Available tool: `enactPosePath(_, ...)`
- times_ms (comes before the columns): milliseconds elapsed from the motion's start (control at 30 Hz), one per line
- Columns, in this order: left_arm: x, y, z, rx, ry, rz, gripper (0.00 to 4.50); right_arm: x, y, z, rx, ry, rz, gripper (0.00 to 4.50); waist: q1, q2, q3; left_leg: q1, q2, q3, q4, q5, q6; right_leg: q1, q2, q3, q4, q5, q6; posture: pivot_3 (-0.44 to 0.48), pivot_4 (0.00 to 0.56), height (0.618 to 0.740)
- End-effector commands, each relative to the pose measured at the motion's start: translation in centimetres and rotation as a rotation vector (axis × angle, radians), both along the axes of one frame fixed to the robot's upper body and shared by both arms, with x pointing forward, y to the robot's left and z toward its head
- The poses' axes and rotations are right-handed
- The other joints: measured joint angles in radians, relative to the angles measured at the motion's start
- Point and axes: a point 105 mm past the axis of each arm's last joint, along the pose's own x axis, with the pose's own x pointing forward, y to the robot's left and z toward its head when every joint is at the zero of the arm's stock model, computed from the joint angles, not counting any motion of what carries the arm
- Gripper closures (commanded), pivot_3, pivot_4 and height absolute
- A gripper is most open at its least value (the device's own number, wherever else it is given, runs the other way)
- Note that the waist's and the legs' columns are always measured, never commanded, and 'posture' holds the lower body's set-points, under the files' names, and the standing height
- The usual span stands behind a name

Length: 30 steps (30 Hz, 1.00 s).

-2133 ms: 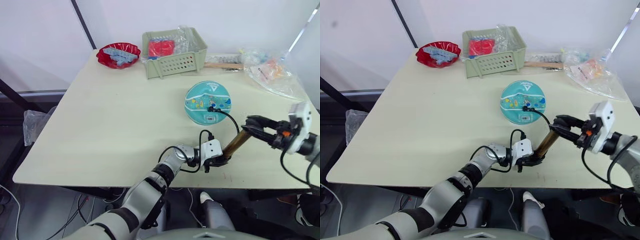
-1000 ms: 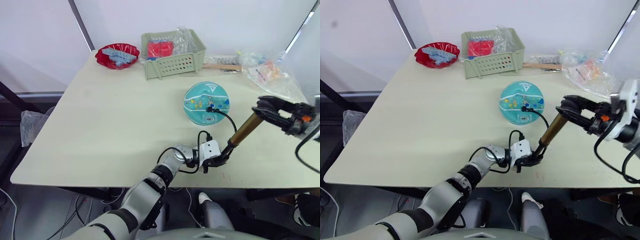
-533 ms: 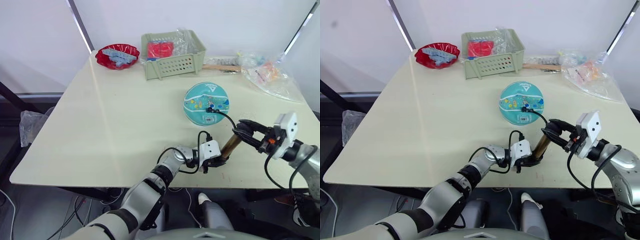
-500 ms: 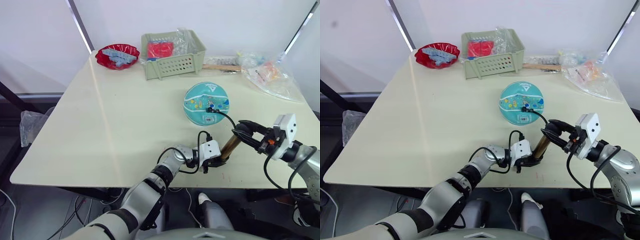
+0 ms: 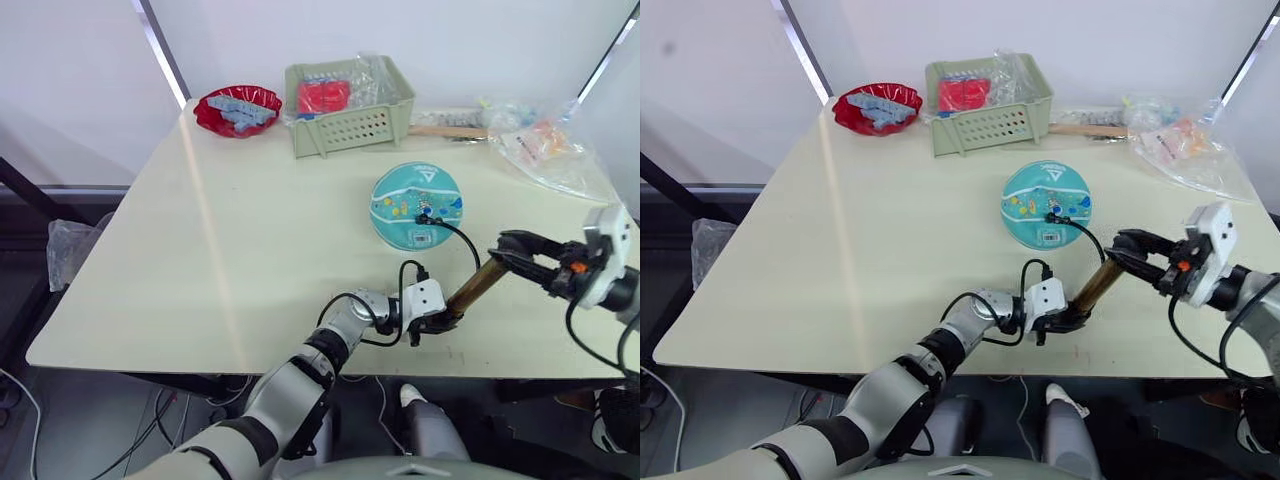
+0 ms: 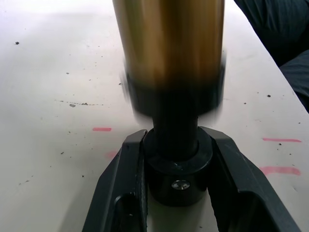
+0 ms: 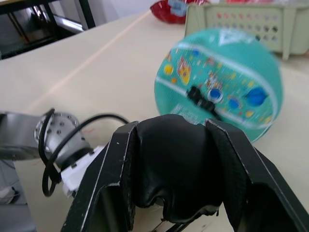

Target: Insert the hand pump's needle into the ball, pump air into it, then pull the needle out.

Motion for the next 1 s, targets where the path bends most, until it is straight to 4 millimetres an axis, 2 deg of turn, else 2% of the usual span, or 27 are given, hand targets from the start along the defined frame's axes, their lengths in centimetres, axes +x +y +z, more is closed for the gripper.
enactPosePath(33,-1.9,3.8,-5.6,0.201,0.147,0.036,3.31,-0.4,-1.1,5.1,0.016,-0.146,-0.025,2.82,0.0,0.0,0.0,0.0,0.0,0.0,0.0,0.0,0.0,0.0,0.0,0.0,0.0,0.0,0.001,0.0,0.15,0.737)
enactPosePath(467,-1.9,3.7,-5.5,0.207,0.143,0.028,3.31,-1.4,-2.0,11.9,0.05,-0.263,-0.017,2.82,-0.001,0.003,0.004,-0.001,0.0,0.001,0.0,0.0,0.0,0.0,0.0,0.0,0.0,0.001,0.002,0.0,0.15,0.737)
enactPosePath(633,-1.9,3.8,-5.5,0.207,0.145,0.03,3.31,-1.7,-1.8,12.9,0.059,-0.275,-0.007,2.82,0.0,0.004,0.006,-0.001,0.0,0.0,0.0,0.0,0.0,-0.001,0.0,0.0,0.0,0.001,0.002,0.0,0.15,0.737)
enactPosePath(767,-2.1,3.9,-5.7,0.21,0.147,0.025,3.31,-1.4,-1.1,10.9,0.041,-0.214,0.016,2.82,0.0,0.005,0.007,-0.001,0.0,0.001,0.0,0.0,0.0,-0.001,-0.001,0.0,0.0,0.001,0.002,0.0,0.15,0.737)
enactPosePath(1000,-2.0,3.9,-5.6,0.209,0.147,0.027,3.31,-0.3,0.5,4.9,0.032,-0.107,0.01,2.82,-0.003,-0.002,0.001,0.001,0.001,0.0,0.0,0.0,0.0,0.001,0.001,0.0,0.0,0.001,0.003,0.0,0.15,0.737)
